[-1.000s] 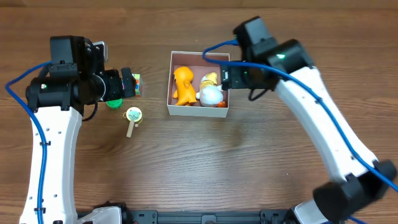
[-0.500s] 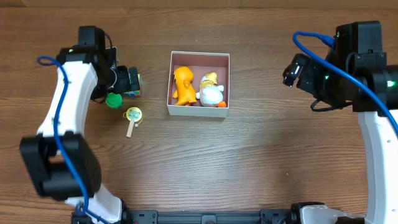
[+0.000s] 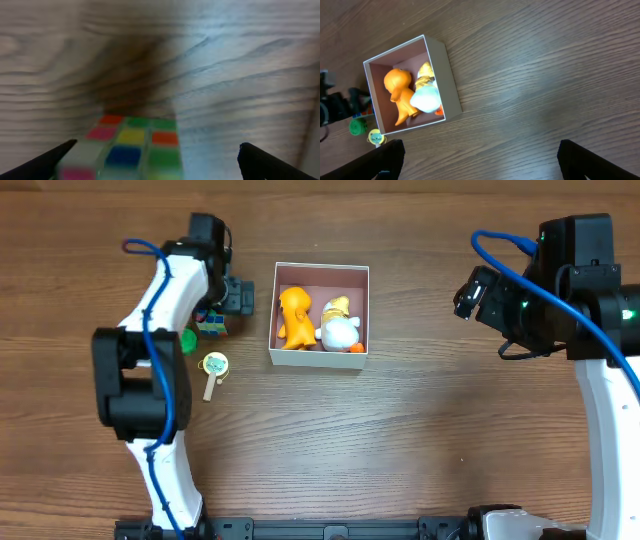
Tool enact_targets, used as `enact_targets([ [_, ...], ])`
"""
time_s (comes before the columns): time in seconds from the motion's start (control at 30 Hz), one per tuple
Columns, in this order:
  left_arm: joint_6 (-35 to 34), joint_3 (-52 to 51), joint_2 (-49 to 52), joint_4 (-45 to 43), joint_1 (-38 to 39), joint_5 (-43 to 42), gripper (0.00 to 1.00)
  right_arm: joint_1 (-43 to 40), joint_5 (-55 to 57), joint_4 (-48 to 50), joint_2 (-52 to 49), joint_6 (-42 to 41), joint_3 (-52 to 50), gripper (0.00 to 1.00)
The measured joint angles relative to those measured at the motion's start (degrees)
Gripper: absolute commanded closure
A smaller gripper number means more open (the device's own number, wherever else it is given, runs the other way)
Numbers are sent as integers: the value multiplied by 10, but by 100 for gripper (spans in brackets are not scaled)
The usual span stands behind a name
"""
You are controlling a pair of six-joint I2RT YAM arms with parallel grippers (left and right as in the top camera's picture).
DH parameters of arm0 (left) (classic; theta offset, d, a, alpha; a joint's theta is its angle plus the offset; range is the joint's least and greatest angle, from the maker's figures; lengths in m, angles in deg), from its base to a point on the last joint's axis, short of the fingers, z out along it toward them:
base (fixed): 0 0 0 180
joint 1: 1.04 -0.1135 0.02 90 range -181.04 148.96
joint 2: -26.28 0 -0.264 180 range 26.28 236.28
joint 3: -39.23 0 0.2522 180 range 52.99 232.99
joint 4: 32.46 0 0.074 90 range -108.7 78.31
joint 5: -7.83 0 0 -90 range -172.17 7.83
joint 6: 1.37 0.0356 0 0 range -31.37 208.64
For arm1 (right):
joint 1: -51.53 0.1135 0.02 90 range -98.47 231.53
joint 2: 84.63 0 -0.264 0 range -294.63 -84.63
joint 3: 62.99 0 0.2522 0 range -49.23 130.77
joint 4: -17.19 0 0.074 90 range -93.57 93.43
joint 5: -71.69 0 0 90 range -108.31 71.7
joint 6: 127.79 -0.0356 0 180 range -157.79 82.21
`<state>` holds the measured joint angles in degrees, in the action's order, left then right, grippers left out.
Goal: Pack container
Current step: 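Grasp the Rubik's cube with the left gripper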
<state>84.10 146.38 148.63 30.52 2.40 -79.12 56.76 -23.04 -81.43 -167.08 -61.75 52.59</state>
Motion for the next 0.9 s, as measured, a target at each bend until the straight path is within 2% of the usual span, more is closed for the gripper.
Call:
enact_targets([
  [0.13, -24, 0, 31, -6, 3, 11, 2, 0, 0, 0, 0, 0, 0, 0],
  [0.23, -34, 0, 31, -6, 3, 16, 15, 0, 0, 0, 0, 0, 0, 0],
  [0.3, -44, 0, 31, 2, 3, 17, 28, 0, 0, 0, 0, 0, 0, 0],
  [0.33, -48, 0, 31, 4, 3, 18, 30, 0, 0, 0, 0, 0, 0, 0],
  [0.4, -51, 0, 31, 7, 3, 19, 28, 0, 0, 0, 0, 0, 0, 0],
  [0.57, -58, 9, 31, 38, 3, 19, 32, 0, 0, 0, 0, 0, 0, 0],
  [0.73, -59, 105, 32, 145, 3, 19, 38, 0, 0, -4, 0, 0, 0, 0],
  [0.8, -59, 174, 32, 209, 3, 17, 32, 0, 0, -8, 0, 0, 0, 0],
  [0.9, -61, 256, 31, 256, 3, 17, 25, 0, 0, -17, 0, 0, 0, 0],
])
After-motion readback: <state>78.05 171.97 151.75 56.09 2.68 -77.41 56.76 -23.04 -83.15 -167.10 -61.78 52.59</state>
